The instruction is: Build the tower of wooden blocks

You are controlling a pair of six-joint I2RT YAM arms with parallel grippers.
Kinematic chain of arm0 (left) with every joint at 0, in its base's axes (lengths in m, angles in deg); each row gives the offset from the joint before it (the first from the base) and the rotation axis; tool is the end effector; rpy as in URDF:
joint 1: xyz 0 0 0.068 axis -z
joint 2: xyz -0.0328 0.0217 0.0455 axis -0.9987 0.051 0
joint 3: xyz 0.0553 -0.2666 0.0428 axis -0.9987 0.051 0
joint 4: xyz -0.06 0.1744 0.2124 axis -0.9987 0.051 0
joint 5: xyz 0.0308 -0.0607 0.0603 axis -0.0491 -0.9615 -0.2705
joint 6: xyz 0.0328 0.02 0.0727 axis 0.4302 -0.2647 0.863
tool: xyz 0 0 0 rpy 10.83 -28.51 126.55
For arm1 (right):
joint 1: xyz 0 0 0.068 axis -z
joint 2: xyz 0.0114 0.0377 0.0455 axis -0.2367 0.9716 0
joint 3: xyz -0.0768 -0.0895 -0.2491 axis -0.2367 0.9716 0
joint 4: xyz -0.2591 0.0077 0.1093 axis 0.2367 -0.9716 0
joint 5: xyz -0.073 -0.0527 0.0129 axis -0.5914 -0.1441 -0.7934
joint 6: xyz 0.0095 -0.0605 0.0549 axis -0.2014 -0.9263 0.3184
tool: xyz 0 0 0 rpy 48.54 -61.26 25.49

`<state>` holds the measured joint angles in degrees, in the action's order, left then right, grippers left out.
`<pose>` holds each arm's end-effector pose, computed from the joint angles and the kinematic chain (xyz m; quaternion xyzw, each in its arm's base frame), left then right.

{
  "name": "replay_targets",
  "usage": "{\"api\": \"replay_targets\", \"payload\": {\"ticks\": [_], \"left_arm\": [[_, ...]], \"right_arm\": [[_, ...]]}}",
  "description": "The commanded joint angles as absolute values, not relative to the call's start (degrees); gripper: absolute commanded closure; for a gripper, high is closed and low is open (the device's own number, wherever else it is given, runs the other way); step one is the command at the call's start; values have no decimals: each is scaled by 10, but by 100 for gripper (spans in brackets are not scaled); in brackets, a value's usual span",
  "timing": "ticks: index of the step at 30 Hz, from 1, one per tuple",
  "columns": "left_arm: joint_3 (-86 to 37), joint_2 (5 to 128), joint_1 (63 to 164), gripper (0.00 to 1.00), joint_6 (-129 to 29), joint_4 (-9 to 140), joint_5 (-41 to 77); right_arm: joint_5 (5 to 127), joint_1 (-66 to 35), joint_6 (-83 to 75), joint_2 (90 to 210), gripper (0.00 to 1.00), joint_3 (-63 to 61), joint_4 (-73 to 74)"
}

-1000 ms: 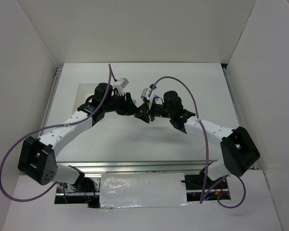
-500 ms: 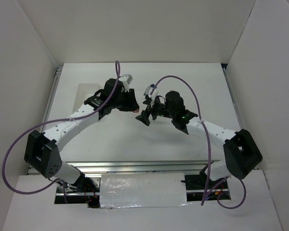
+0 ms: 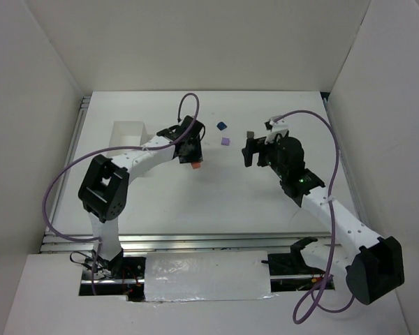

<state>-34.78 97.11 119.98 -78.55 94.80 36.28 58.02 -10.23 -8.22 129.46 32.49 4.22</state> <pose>0.3868 -0.2356 0.2037 -0.0869 0.9368 -0.1294 0.3133 0.2750 0.1214 0.2811 -0.1446 0.7813 0.1364 0.5917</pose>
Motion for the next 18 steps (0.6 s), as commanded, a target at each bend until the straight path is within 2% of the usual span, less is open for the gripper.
{"api": "replay_targets", "payload": {"ticks": [1, 18], "left_arm": [[-394, 1003, 1211, 96, -873, 982, 412], [-477, 1128, 1218, 89, -1084, 1038, 489]], "right_arm": [[473, -84, -4, 1260, 0, 303, -12], [458, -63, 3, 1217, 0, 342, 9]]}}
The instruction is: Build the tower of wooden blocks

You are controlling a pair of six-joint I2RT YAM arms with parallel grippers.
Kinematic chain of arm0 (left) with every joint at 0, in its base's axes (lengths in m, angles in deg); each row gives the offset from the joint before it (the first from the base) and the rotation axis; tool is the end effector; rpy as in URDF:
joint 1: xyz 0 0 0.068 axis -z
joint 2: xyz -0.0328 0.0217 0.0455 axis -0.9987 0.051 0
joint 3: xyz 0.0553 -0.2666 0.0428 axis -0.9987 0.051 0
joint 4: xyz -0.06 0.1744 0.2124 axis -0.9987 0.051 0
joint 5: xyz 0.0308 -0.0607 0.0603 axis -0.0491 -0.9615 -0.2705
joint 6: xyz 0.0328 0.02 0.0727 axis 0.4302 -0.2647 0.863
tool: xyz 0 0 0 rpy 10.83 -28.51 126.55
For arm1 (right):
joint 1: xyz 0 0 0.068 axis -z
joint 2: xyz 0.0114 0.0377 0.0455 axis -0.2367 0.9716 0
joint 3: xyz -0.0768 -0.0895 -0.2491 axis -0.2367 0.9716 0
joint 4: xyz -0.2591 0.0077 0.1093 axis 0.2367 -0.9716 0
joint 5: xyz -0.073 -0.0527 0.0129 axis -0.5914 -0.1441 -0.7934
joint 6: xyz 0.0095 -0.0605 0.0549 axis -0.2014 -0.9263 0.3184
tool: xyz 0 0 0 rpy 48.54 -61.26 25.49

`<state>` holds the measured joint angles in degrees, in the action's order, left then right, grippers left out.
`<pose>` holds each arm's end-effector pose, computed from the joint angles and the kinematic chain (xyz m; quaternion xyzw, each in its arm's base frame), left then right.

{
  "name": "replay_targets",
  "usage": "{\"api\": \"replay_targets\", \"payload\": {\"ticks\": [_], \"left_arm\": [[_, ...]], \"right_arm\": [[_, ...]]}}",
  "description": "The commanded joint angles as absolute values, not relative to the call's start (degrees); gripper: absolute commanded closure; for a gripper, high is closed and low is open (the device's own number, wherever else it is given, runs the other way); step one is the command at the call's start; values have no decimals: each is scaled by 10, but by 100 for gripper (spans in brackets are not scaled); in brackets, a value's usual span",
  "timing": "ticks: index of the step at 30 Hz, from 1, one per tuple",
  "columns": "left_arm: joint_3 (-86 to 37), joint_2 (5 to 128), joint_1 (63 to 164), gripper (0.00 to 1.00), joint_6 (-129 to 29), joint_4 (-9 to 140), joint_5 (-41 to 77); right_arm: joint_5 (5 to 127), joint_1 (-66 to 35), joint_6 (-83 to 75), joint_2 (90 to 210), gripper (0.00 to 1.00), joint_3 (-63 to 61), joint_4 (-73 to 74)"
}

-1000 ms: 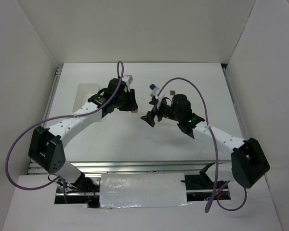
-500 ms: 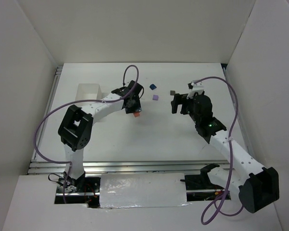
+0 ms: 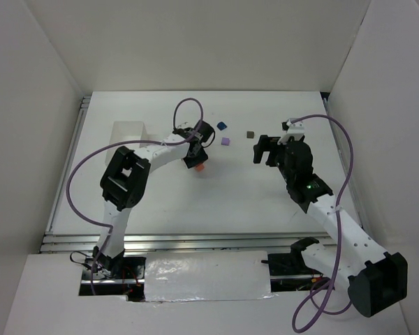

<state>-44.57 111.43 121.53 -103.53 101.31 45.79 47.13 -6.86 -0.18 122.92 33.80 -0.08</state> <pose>0.4126 -0.2542 0.1437 -0.2909 0.9129 -0.0726 0.2769 0.2629 0.0836 0.2921 -0.0074 0.7880 0.0892 0.6091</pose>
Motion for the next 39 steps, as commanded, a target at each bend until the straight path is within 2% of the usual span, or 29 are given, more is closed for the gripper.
{"api": "replay_targets", "payload": {"ticks": [1, 8, 10, 11, 12, 15, 17, 18, 19, 20, 23, 26, 32, 39], "left_arm": [[-481, 1133, 1218, 89, -1085, 1038, 490], [-491, 1147, 1221, 86, -1096, 1060, 514], [-492, 1145, 1225, 80, -1095, 1060, 522], [-492, 1145, 1228, 75, -1090, 1059, 524], [-491, 1143, 1230, 63, -1088, 1058, 527], [-487, 1136, 1238, 50, -1078, 1058, 536], [-485, 1128, 1242, 49, -1073, 1051, 533], [-482, 1127, 1243, 44, -1068, 1047, 531], [-480, 1121, 1243, 43, -1060, 1043, 529], [-478, 1118, 1246, 37, -1057, 1031, 525], [-465, 1104, 1250, 29, -1035, 1013, 517], [-456, 1097, 1250, 29, -1012, 996, 509], [-437, 1091, 1250, 34, -986, 979, 495], [-414, 1070, 1255, 33, -986, 958, 472]], "right_arm": [[458, -63, 3, 1216, 0, 342, 9], [454, -63, 0, 1215, 0, 347, 8], [452, -63, 0, 1216, 0, 348, 9], [454, -63, 0, 1217, 0, 346, 9], [455, -63, -1, 1217, 0, 345, 7], [458, -63, 0, 1219, 0, 345, 7], [458, -63, 0, 1217, 0, 347, 7], [456, -63, 0, 1217, 0, 348, 6], [458, -63, 1, 1215, 0, 347, 6], [459, -63, 0, 1215, 0, 347, 6], [463, -63, -1, 1214, 0, 347, 4], [467, -63, -1, 1214, 0, 346, 4], [471, -63, -3, 1213, 0, 347, 5], [477, -63, -4, 1216, 0, 346, 5]]}}
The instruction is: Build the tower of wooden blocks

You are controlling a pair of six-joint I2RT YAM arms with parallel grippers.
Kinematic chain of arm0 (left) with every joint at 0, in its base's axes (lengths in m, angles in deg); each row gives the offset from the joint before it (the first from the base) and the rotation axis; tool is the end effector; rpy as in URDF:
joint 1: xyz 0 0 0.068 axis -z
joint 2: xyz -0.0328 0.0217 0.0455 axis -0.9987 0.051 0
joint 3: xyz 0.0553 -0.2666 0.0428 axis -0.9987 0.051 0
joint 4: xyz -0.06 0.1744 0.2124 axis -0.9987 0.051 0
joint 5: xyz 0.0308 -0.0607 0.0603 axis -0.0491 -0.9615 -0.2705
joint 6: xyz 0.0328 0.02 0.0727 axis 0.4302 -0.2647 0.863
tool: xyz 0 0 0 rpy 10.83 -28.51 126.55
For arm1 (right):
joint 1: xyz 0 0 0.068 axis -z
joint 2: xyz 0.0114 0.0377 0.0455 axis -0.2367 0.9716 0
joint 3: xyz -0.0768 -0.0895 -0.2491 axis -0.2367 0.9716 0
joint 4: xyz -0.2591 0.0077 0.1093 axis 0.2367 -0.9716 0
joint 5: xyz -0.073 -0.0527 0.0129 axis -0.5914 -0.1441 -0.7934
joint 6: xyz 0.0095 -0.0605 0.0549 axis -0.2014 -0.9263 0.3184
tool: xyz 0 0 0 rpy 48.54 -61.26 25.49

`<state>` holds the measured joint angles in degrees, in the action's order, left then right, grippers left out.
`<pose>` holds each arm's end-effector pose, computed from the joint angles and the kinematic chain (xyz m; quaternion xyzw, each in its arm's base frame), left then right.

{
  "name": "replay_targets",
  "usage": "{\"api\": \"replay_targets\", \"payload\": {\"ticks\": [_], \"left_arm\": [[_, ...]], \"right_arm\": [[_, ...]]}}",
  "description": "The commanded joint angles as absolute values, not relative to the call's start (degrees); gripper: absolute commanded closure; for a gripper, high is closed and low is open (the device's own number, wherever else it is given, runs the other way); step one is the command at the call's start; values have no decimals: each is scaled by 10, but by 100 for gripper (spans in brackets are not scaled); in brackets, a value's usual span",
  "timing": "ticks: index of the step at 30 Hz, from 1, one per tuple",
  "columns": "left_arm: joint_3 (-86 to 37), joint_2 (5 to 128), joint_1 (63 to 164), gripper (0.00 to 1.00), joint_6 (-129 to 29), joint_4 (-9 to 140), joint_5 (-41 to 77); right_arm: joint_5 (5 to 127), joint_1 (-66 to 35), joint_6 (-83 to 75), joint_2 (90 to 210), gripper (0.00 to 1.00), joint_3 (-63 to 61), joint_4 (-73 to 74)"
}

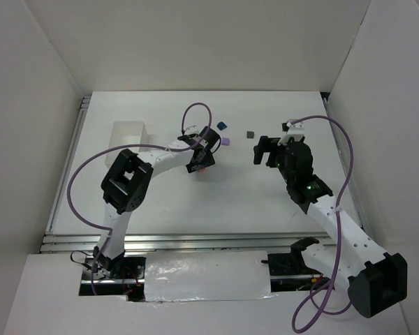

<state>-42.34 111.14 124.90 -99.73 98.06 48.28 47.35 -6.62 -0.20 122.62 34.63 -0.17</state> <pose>0.3976 -0.2748 0.1381 -0.2390 0.9215 -0.0660 0.2990 0.2618 0.0822 0.2873 -0.0078 0.7913 0.0878 0.6050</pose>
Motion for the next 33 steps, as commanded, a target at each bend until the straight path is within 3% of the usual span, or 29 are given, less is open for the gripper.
{"api": "replay_targets", "payload": {"ticks": [1, 6, 15, 33], "left_arm": [[-412, 1066, 1257, 32, -989, 951, 472], [-409, 1073, 1260, 24, -1028, 941, 464], [-456, 1110, 1260, 24, -1052, 961, 488], [-434, 1099, 1277, 24, -1085, 933, 500]], "right_arm": [[477, -64, -4, 1216, 0, 345, 2], [492, -63, -7, 1215, 0, 348, 2], [497, -63, -10, 1214, 0, 345, -1], [499, -63, -10, 1207, 0, 348, -3]]}}
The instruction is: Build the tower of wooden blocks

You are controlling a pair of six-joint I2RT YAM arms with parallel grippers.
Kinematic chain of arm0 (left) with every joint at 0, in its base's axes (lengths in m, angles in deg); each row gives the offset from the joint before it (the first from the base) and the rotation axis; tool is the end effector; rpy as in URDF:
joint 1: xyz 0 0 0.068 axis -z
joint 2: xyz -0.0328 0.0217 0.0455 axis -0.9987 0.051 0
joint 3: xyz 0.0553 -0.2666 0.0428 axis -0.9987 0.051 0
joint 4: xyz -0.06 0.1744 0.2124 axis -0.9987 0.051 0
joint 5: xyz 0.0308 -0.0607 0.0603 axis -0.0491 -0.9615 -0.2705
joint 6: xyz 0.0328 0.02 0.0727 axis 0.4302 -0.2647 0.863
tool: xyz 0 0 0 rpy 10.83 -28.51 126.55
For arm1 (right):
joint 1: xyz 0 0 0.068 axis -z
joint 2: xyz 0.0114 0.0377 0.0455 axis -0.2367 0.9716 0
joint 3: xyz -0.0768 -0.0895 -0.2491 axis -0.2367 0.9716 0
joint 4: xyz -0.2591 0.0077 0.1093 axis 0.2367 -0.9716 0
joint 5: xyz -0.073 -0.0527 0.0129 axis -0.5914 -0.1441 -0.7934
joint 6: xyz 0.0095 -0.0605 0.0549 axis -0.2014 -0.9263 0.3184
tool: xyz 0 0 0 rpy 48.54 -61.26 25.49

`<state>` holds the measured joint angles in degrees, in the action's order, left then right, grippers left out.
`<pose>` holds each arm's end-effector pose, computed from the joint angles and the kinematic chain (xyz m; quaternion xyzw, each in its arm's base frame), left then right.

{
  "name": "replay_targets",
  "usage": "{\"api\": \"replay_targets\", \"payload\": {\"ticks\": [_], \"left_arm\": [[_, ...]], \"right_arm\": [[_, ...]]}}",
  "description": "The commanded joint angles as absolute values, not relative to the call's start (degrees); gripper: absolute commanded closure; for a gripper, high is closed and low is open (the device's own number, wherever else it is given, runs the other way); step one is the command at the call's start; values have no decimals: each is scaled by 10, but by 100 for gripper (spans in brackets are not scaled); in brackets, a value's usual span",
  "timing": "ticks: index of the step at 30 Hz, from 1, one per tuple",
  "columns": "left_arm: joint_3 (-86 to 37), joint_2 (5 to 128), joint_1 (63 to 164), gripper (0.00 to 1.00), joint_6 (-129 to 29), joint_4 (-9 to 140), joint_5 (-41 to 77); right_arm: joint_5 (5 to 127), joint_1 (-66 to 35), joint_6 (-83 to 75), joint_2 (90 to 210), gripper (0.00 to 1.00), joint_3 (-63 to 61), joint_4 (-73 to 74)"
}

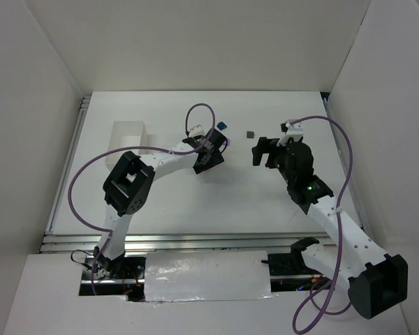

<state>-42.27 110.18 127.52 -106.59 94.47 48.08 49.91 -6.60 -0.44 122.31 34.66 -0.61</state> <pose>0.3897 -0.2973 0.1499 -0.2770 0.9007 -0.1226 0.3113 0.2600 0.0848 0.2872 -0.0231 0.7925 0.1034 0.6006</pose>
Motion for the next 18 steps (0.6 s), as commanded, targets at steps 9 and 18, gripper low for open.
{"api": "replay_targets", "payload": {"ticks": [9, 18], "left_arm": [[-457, 1112, 1277, 23, -1081, 930, 529], [-461, 1116, 1283, 23, -1088, 921, 519]], "right_arm": [[500, -63, -11, 1206, 0, 347, -6], [499, -63, -13, 1204, 0, 350, -5]]}}
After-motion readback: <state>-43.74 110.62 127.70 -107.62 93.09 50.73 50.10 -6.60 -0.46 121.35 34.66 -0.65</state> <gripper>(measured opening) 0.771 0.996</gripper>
